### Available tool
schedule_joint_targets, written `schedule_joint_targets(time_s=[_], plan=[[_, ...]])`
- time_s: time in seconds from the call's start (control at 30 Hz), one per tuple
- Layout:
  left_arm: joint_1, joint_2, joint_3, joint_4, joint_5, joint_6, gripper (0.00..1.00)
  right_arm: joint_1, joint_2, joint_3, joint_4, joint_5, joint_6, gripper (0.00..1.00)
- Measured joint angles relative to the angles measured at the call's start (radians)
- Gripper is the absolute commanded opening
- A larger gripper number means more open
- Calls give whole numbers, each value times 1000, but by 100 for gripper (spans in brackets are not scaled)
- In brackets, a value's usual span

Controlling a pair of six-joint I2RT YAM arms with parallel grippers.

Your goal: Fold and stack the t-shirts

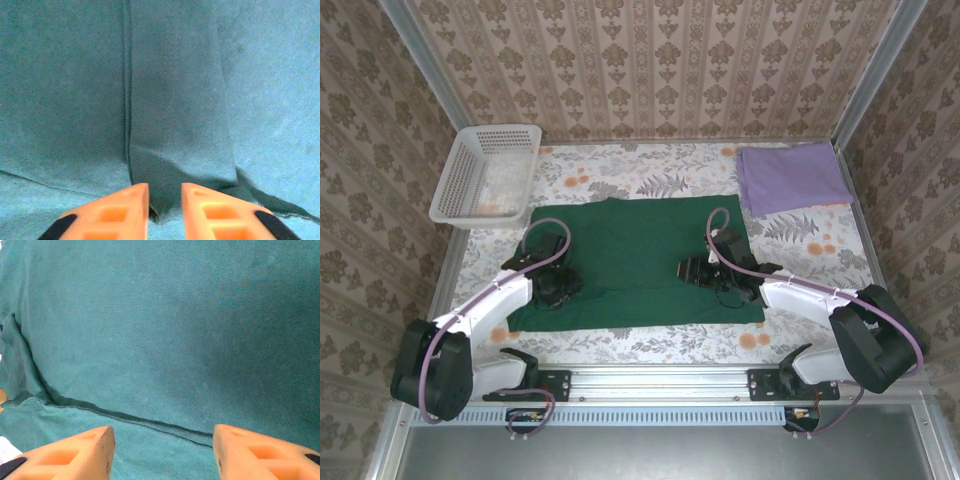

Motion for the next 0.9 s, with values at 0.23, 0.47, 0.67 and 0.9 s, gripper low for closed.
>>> schedule_joint_targets(time_s=[0.23, 0.47, 0.67, 0.9], plan=[[0, 15, 0, 20, 3, -2, 9, 0, 3, 0, 0, 0, 0, 56], [-22, 61, 24, 19, 3, 41, 0, 0, 5, -4, 7, 0, 0, 56], [-115, 182, 199, -20, -47, 169, 0, 0, 5, -4, 8, 0, 0, 56], [-196, 366, 366, -64, -130, 329, 0, 0, 5, -4, 8, 0, 0, 56]])
